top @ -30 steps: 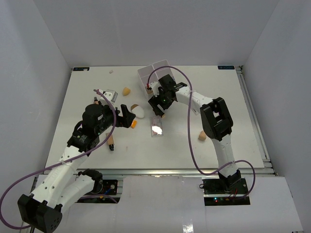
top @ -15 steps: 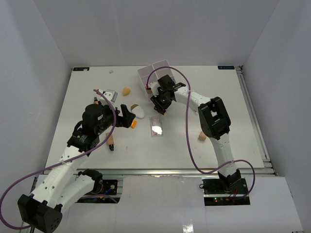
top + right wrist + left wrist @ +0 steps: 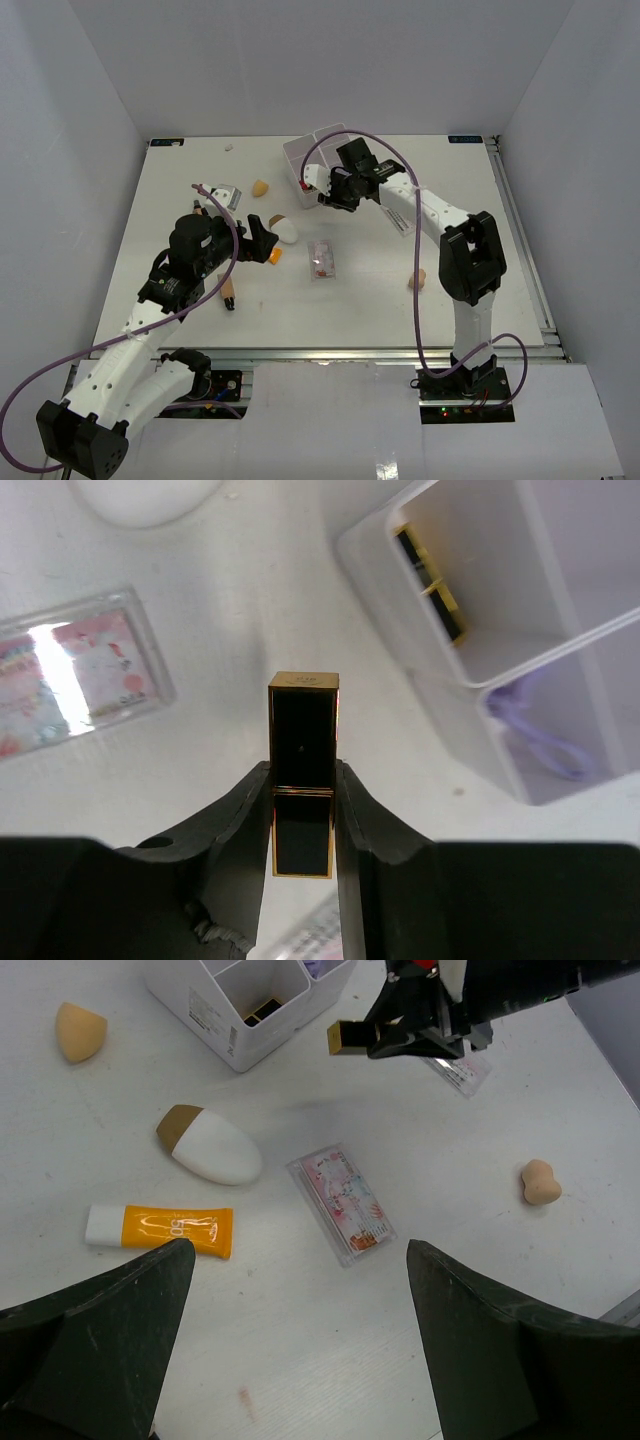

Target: Organize the makeup

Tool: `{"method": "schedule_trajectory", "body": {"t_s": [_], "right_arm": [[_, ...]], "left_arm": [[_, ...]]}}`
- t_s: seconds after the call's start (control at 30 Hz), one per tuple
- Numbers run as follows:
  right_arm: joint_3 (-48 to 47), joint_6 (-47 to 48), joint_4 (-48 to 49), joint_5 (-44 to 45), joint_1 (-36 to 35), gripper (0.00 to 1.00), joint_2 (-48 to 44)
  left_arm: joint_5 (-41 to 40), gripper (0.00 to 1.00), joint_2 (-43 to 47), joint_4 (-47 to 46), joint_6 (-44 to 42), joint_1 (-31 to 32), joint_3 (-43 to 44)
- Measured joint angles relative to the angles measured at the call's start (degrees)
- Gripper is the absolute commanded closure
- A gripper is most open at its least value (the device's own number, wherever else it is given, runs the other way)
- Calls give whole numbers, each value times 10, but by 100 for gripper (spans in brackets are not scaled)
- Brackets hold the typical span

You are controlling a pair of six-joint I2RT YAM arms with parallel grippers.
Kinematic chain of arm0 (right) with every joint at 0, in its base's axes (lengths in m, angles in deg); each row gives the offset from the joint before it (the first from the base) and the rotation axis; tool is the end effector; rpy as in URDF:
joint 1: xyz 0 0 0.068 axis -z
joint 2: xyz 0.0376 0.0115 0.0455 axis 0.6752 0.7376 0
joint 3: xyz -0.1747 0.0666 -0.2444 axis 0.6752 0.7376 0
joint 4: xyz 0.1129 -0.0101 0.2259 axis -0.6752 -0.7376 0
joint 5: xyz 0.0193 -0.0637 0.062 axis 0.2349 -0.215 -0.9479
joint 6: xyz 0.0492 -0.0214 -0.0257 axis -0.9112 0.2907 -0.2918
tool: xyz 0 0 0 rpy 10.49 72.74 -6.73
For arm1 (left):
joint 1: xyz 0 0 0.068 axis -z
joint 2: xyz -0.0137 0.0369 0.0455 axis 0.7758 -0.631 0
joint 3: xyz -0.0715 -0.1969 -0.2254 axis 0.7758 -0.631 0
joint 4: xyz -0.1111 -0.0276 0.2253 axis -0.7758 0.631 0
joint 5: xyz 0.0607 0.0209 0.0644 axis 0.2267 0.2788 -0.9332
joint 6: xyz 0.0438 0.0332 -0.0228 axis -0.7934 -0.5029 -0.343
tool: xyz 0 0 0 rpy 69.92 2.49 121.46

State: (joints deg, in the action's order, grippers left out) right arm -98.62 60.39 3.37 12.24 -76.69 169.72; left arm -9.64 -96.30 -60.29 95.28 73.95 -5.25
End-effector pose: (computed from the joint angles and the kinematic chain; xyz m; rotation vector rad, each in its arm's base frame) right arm 0.3811 0.2694 0.2846 -1.6732 1.7340 0.1188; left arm 0.1511 -0.0708 0.3390 0.2386 1.9472 -0.5650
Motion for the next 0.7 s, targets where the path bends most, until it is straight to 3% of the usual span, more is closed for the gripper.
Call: {"method": "schedule_trajectory", "body": {"t_s": [0.33, 0.7], "right_arm": [[-79, 201, 25, 44, -1, 79, 34], [-142, 276, 53, 68, -12, 75, 121]], "left_arm": [[-5, 2, -7, 0, 0, -3, 0], [-9, 2, -7, 0, 0, -10, 0]]}}
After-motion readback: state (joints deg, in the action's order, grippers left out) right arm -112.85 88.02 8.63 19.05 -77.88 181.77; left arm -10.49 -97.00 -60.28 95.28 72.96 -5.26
